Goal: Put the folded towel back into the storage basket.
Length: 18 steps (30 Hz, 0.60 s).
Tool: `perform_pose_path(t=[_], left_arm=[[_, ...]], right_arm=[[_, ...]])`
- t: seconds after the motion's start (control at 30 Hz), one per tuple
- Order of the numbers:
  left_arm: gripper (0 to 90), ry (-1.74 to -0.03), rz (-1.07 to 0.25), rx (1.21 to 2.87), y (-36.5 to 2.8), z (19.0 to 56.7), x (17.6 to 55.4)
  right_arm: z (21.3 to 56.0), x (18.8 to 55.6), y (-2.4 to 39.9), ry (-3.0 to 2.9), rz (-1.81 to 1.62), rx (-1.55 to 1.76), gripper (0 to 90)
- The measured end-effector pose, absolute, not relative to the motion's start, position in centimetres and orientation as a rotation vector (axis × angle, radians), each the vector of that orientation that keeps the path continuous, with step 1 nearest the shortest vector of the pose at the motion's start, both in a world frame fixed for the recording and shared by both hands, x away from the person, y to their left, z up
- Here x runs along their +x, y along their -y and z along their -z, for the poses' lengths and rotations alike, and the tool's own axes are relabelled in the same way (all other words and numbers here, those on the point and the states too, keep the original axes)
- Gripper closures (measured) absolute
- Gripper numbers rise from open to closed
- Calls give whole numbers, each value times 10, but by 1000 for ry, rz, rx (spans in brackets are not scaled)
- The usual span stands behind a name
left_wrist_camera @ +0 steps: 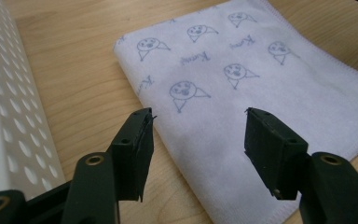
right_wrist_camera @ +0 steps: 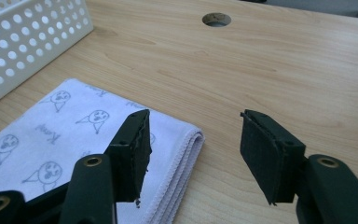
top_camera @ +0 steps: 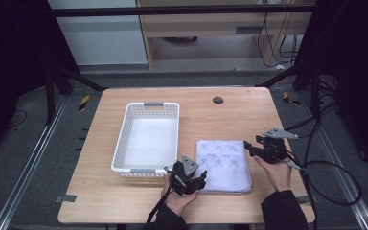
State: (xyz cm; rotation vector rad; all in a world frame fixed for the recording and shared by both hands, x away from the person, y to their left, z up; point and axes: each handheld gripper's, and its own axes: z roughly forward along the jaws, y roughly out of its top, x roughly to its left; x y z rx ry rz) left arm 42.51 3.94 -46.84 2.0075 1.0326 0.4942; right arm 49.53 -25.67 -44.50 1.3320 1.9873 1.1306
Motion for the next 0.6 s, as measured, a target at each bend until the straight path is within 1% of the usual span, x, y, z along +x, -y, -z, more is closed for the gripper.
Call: perform_pose_path(t=[0.6], left_arm=[[408,-1083,-472,2037,-37,491,430]], right_arm=[[473,508,250,-2051,-1086,1376,421]])
